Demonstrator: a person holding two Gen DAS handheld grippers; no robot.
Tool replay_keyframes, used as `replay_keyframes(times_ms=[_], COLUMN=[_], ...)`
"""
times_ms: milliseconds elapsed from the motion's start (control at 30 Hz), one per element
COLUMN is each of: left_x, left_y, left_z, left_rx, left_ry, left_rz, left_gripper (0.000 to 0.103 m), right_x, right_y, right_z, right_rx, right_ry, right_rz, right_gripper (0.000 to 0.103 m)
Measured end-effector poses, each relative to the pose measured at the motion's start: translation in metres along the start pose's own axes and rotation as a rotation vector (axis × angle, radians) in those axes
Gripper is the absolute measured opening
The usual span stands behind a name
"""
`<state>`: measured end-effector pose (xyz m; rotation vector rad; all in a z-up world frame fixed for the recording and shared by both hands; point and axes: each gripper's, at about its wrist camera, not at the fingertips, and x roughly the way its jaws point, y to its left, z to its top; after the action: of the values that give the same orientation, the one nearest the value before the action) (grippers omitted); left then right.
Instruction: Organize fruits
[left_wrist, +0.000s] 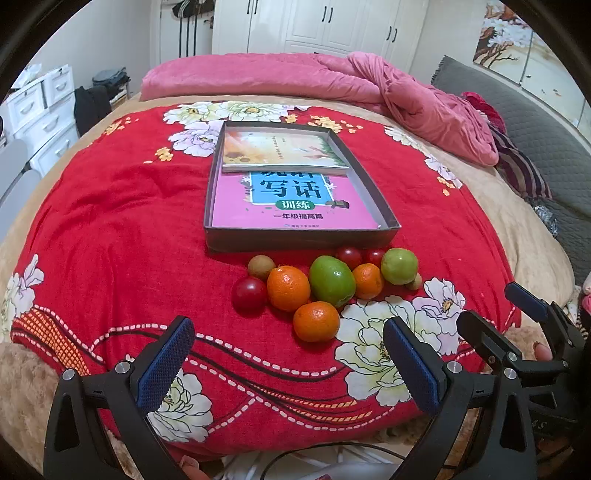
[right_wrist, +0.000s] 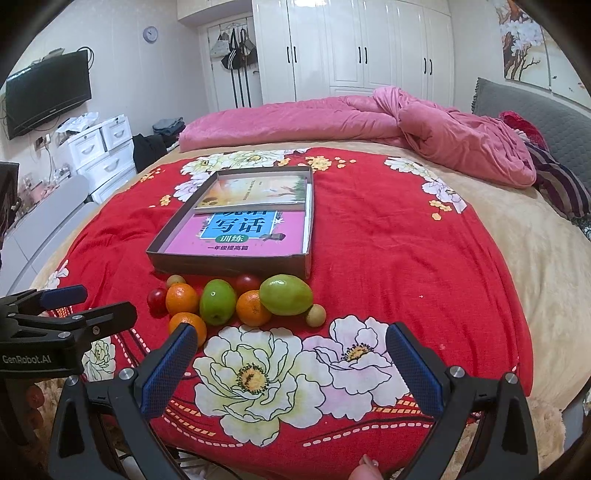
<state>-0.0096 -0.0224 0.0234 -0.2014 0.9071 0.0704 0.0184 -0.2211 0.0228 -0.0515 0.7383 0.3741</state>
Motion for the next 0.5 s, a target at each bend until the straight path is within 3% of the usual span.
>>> replay_keyframes(times_ms=[500], left_x=[0.0005], left_y=[0.0006], left_z=[0.0005], left_rx=[0.002], left_ry=[0.006], left_rz=[-0.014], left_gripper=[0.102], right_x=[0.0], right_y=[0.0], right_z=[-0.0009], right_rx=[-0.004], right_ry=[0.0], right_rz=[-0.007], right_gripper=[0.103])
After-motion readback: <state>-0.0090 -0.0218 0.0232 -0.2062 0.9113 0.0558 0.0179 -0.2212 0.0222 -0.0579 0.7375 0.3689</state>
